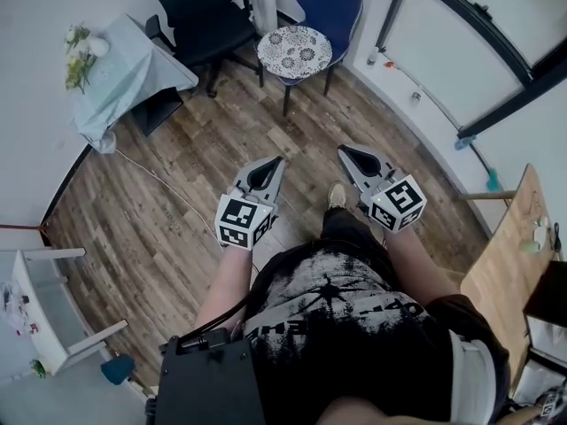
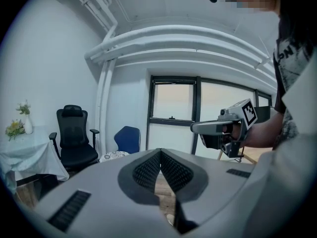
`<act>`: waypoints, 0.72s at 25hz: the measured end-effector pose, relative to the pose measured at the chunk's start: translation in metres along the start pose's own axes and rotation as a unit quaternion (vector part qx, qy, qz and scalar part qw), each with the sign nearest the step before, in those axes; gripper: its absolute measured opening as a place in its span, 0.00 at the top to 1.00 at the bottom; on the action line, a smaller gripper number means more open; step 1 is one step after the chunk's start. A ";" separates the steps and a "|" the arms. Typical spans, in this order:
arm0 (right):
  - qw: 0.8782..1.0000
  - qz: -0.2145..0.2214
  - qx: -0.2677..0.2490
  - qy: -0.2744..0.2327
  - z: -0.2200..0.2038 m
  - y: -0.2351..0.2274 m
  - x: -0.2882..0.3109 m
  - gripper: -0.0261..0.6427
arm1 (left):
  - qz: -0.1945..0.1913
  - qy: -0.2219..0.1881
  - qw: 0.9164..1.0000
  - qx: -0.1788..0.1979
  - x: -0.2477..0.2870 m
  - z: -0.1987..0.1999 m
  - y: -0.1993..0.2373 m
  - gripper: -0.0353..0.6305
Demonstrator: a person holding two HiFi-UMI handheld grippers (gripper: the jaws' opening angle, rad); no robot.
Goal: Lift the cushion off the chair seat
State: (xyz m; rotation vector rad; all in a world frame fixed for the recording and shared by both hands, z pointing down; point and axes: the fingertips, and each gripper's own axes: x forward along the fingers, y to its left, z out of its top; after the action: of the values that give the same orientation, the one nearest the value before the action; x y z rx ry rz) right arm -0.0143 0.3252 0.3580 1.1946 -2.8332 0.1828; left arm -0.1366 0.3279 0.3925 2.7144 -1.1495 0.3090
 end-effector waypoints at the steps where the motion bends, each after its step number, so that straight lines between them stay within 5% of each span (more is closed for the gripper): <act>1: 1.000 0.002 0.002 0.001 0.000 -0.004 0.005 0.94 | 0.002 0.000 1.000 -0.001 0.004 0.001 0.004 0.93; 18: 0.998 0.048 0.017 0.031 0.003 -0.127 0.081 0.94 | 0.031 0.013 0.999 -0.042 0.118 0.034 0.060 0.93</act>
State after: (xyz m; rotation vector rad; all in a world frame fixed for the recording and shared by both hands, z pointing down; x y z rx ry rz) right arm 0.0201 0.1796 0.3738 1.0411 -2.8451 0.2695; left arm -0.0955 0.1975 0.3955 2.5987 -1.2140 0.2969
